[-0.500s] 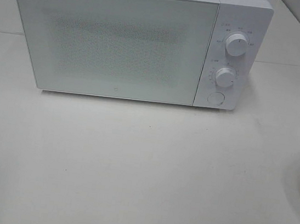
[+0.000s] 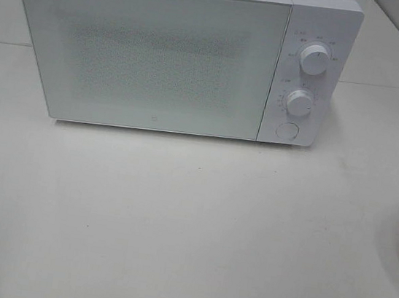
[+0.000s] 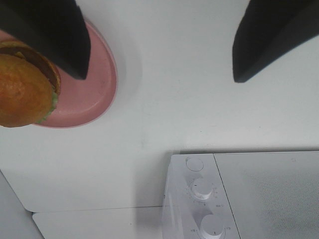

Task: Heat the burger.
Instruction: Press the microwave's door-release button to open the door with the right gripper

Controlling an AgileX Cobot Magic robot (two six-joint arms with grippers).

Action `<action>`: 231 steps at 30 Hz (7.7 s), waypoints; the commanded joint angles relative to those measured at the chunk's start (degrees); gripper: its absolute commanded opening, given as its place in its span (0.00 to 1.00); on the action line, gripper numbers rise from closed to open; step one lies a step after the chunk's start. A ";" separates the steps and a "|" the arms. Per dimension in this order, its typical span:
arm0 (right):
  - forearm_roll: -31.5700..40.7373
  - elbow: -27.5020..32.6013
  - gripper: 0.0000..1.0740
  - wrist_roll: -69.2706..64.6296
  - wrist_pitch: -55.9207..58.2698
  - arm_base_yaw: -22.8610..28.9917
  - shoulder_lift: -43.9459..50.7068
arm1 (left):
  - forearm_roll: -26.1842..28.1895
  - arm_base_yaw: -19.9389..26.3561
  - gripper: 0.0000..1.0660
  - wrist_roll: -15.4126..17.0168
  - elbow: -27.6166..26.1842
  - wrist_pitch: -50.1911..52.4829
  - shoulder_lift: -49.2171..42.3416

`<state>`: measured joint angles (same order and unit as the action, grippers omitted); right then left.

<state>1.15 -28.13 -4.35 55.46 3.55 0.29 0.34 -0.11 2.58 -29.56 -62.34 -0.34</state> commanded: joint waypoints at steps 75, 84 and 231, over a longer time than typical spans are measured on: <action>-9.91 5.79 0.69 -2.23 -76.15 0.00 -59.13 | 0.23 -0.40 0.94 0.00 -0.06 1.09 -0.92; -4.98 7.91 0.69 7.91 -81.76 5.10 -65.20 | 0.23 -0.40 0.94 0.00 -0.06 1.09 -0.92; 20.97 -13.64 0.00 -79.87 -103.93 21.83 -117.00 | 0.23 -0.40 0.94 0.00 -0.06 1.09 -0.92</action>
<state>22.86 -41.25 -84.22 -48.99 25.67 -116.88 0.34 -0.11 2.58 -29.56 -62.22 -0.34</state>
